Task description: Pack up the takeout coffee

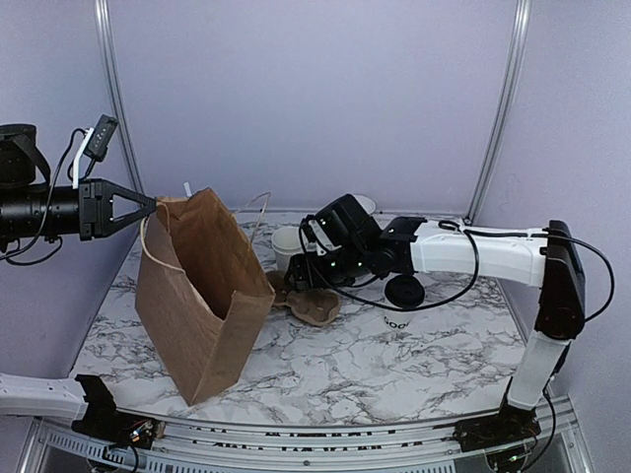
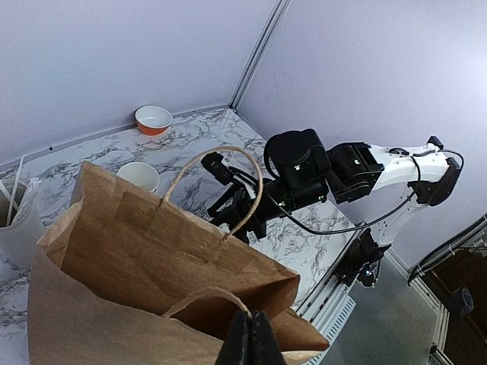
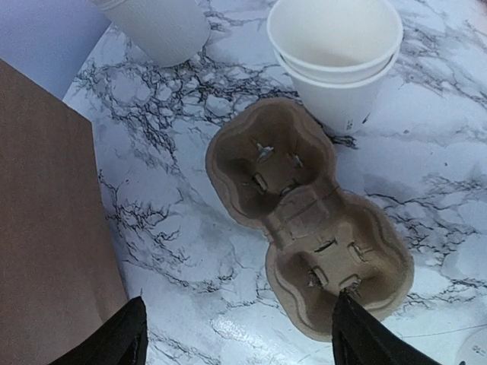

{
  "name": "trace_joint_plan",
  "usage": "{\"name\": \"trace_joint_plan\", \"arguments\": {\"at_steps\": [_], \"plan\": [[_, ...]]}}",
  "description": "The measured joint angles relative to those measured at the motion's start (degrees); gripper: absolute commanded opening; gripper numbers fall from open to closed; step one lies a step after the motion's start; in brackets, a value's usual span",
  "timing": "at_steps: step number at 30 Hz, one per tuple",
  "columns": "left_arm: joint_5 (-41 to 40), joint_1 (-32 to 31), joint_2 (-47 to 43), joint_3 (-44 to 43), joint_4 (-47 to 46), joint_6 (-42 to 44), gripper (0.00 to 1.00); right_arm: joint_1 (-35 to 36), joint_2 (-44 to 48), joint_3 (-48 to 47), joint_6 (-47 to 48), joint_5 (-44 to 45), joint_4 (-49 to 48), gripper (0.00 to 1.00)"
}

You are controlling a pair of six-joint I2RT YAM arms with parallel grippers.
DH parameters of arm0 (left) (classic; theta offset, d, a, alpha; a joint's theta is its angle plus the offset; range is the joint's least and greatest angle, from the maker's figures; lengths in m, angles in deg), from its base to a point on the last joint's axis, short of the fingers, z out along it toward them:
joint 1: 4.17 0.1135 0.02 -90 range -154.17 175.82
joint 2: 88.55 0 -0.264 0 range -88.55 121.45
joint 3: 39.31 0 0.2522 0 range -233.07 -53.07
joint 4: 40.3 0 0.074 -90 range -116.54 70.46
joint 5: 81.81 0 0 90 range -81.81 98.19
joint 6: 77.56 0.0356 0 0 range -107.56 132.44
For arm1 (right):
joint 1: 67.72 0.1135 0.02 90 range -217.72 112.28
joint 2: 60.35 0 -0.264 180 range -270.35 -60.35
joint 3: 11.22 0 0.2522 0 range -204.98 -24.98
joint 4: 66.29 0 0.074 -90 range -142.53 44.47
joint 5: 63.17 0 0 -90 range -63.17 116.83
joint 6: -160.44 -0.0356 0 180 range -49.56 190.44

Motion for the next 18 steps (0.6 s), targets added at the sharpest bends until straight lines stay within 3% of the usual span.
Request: {"name": "trace_joint_plan", "arguments": {"at_steps": [8,18], "plan": [[-1.95,0.0,0.85,-0.87,-0.55,1.53,0.0,-1.31,-9.22,0.9,-4.55,-2.58,-6.27,0.79],[-4.98,0.0,2.58,-1.18,-1.64,1.53,0.0,-3.93,-10.27,8.04,-7.72,-4.15,-10.38,0.81]]}}
